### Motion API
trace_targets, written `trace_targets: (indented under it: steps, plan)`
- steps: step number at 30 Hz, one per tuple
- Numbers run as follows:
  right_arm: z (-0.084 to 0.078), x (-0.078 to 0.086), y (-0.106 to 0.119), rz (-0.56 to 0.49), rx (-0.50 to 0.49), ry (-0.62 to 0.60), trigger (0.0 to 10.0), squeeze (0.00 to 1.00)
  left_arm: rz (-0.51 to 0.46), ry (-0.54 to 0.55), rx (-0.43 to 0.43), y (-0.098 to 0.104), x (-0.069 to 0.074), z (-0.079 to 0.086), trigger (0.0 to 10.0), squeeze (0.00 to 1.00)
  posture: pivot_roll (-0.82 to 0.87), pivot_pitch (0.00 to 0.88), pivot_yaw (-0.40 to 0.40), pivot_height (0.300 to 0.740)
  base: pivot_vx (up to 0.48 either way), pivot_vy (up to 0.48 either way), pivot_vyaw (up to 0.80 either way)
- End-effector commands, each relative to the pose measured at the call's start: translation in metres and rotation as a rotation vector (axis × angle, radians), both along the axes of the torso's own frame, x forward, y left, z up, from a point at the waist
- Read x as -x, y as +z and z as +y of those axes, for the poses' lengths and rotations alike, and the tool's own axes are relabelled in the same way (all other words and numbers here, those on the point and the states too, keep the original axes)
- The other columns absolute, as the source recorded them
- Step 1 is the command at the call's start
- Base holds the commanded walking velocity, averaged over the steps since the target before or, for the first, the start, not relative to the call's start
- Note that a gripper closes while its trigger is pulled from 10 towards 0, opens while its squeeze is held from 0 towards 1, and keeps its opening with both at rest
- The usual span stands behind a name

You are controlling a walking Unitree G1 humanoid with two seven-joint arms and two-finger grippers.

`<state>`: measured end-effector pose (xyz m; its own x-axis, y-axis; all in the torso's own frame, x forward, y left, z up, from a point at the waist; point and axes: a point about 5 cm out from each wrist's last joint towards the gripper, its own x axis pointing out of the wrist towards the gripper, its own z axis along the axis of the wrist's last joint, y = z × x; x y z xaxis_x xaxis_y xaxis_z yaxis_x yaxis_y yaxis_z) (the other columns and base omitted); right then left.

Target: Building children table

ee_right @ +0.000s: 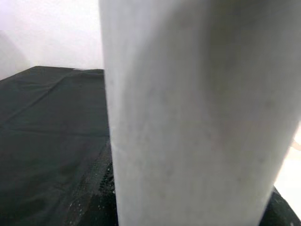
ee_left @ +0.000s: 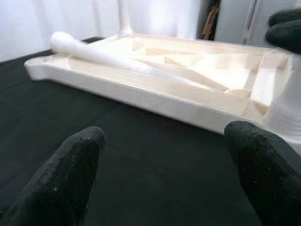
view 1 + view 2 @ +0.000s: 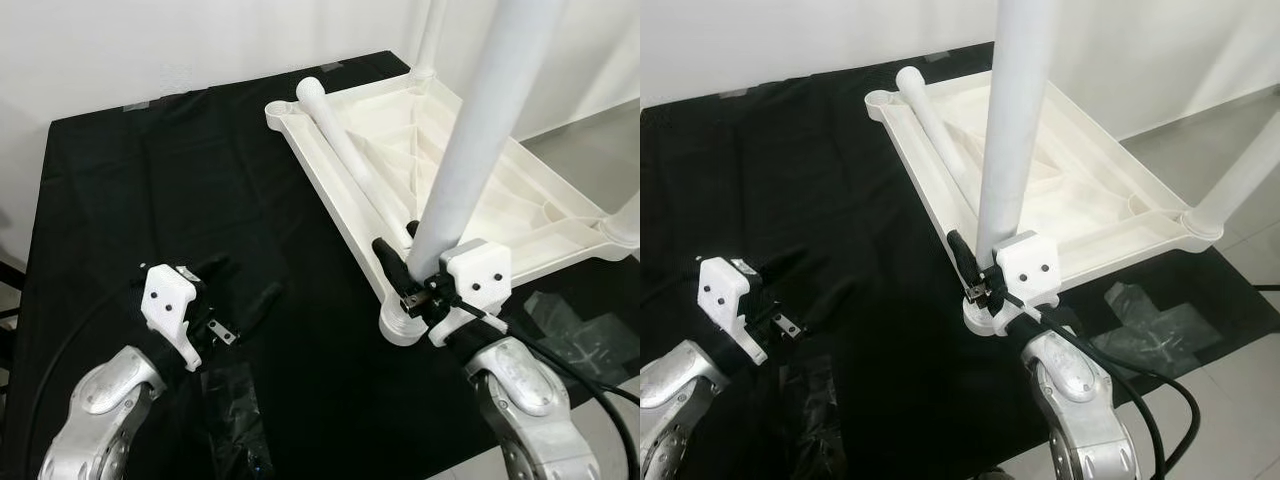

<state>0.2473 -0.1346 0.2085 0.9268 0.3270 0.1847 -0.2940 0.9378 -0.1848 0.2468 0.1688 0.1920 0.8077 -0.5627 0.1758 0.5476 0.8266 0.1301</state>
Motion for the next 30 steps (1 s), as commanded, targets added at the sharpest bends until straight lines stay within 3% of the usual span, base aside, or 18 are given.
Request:
trace_targets:
  steps: [1, 6, 8, 10, 15, 16, 17, 22, 23, 27, 30]
  plan:
    - [-0.021, -0.011, -0.054, 0.295, 0.054, -0.187, 10.0, 0.00, -0.025, -0.053, 0.001, 0.014, 0.001, 0.002, 10.0, 0.00, -0.04, 0.245, 0.042, 0.740, 0.000, 0.000, 0.00]
    - [-0.019, -0.014, -0.055, 0.312, 0.024, -0.241, 10.0, 0.00, -0.057, -0.113, 0.019, 0.029, -0.001, 0.001, 10.0, 0.00, -0.04, 0.230, 0.042, 0.740, 0.000, 0.000, 0.00]
    - [-0.017, -0.018, -0.057, 0.336, -0.021, -0.306, 10.0, 0.00, -0.111, -0.224, 0.035, 0.053, -0.001, -0.003, 10.0, 0.00, -0.04, 0.219, 0.046, 0.740, 0.000, 0.000, 0.00]
    - [-0.017, -0.018, -0.058, 0.346, -0.036, -0.333, 10.0, 0.00, -0.131, -0.273, 0.049, 0.063, -0.001, -0.005, 10.0, 0.00, -0.05, 0.214, 0.047, 0.740, 0.000, 0.000, 0.00]
    - [-0.017, -0.018, -0.059, 0.353, -0.043, -0.355, 10.0, 0.00, -0.144, -0.320, 0.063, 0.071, -0.001, -0.009, 10.0, 0.00, -0.05, 0.209, 0.046, 0.740, 0.000, 0.000, 0.00]
    - [-0.017, -0.020, -0.060, 0.356, -0.045, -0.367, 10.0, 0.00, -0.154, -0.371, 0.081, 0.078, 0.000, -0.012, 10.0, 0.00, -0.05, 0.205, 0.046, 0.740, 0.000, 0.000, 0.00]
    - [-0.016, -0.025, -0.059, 0.350, -0.037, -0.367, 10.0, 0.00, -0.168, -0.431, 0.081, 0.086, -0.002, -0.017, 10.0, 0.00, -0.06, 0.193, 0.051, 0.740, 0.000, 0.000, 0.00]
    - [-0.015, -0.036, -0.057, 0.335, -0.025, -0.363, 10.0, 0.00, -0.176, -0.492, 0.064, 0.092, -0.007, -0.022, 10.0, 0.00, -0.06, 0.186, 0.049, 0.740, 0.000, 0.000, 0.00]
    - [-0.015, -0.043, -0.055, 0.327, -0.020, -0.363, 10.0, 0.00, -0.165, -0.514, 0.063, 0.093, -0.017, -0.022, 10.0, 1.00, -0.06, 0.177, 0.048, 0.740, 0.000, 0.000, 0.00]
    - [-0.014, -0.050, -0.053, 0.321, -0.016, -0.362, 10.0, 0.00, -0.148, -0.549, 0.061, 0.092, -0.025, -0.026, 10.0, 1.00, -0.06, 0.166, 0.044, 0.740, 0.000, 0.000, 0.00]
    - [-0.013, -0.061, -0.049, 0.311, -0.013, -0.360, 10.0, 0.00, -0.121, -0.635, 0.065, 0.091, -0.033, -0.038, 10.0, 1.00, -0.06, 0.161, 0.041, 0.740, 0.000, 0.000, 0.00]
